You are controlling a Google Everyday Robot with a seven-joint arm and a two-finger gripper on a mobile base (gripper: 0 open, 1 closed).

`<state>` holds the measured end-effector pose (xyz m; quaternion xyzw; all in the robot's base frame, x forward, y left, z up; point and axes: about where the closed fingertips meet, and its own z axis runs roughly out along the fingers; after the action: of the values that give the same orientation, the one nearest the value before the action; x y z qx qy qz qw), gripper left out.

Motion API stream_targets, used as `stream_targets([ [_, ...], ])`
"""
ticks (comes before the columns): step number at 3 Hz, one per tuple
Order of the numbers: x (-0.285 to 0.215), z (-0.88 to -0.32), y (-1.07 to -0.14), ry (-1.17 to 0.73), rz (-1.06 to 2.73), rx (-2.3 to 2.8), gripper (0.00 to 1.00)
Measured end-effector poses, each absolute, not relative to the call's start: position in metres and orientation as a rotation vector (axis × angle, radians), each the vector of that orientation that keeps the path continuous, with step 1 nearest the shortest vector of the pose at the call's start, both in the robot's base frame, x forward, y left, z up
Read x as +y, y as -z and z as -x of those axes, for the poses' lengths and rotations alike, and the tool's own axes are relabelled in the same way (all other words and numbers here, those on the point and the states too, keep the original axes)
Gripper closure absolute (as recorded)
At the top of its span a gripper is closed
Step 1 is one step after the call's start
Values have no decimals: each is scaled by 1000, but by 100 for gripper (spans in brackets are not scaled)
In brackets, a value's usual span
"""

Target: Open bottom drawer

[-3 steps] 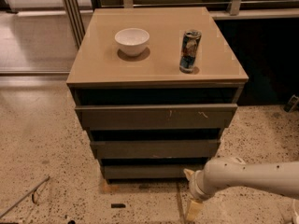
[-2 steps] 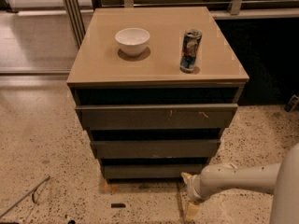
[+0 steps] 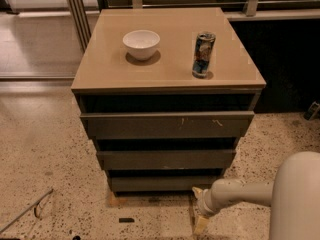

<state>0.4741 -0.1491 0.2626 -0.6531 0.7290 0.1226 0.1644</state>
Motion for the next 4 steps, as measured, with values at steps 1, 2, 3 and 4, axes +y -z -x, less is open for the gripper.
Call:
stream_targets([
  [1, -156, -480, -254, -297, 1847, 2050, 0],
  [2, -163, -497, -246, -221, 1828, 1987, 0],
  [3, -166, -517, -238, -181, 1801, 1933, 0],
  [4, -167, -538, -228, -177, 1761, 1897, 0],
])
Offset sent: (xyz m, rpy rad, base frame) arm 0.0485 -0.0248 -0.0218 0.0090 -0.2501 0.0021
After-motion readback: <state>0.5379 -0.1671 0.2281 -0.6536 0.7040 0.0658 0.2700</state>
